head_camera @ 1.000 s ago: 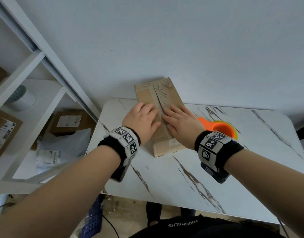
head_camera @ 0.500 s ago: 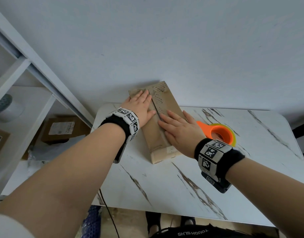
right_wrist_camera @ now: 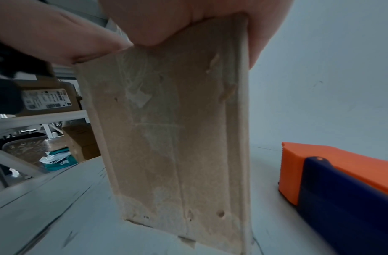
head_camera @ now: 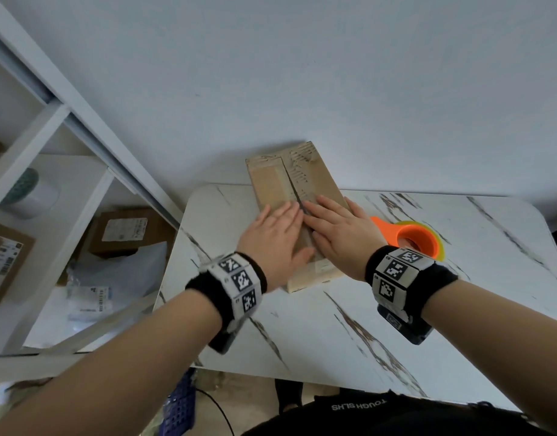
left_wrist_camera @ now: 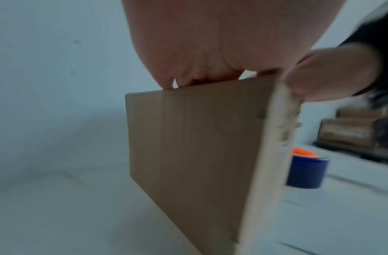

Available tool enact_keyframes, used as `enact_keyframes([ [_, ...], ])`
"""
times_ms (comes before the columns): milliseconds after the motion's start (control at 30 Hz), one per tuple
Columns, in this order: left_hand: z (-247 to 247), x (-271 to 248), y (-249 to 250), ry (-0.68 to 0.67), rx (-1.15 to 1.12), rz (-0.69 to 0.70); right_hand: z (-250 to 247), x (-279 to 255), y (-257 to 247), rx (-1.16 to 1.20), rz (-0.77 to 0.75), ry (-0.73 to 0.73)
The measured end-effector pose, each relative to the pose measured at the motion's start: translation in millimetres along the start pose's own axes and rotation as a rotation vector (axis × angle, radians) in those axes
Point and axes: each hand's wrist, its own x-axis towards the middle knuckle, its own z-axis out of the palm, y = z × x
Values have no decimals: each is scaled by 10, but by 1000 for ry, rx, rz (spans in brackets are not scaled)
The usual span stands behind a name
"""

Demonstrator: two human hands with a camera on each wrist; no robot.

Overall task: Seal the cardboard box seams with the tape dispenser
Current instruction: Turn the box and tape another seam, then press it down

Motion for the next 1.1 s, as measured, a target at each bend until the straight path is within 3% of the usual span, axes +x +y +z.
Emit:
enact_keyframes([
  [233, 158, -117, 124, 42, 124, 13, -74, -112, 28, 74, -22, -33],
  [400, 165, -108, 120, 43, 106, 12, 40, -267, 85, -83, -129, 10],
  [567, 142, -107, 129, 43, 90, 11, 39, -265, 66, -33, -112, -24],
  [667, 135, -118, 150, 53, 85, 3, 14, -297, 78, 66, -107, 60],
  [767, 129, -129, 142, 39, 63, 14, -104, -375, 157, 318, 84, 153],
  [867, 101, -130, 122, 28, 2, 17, -92, -451, 372, 363, 306, 281],
  [1000, 83, -135, 224, 103, -34, -27, 125, -538, 671, 184, 634, -9],
  [1100, 105, -83, 405, 153, -88, 28, 312, -608, 759, 120, 712, -206],
])
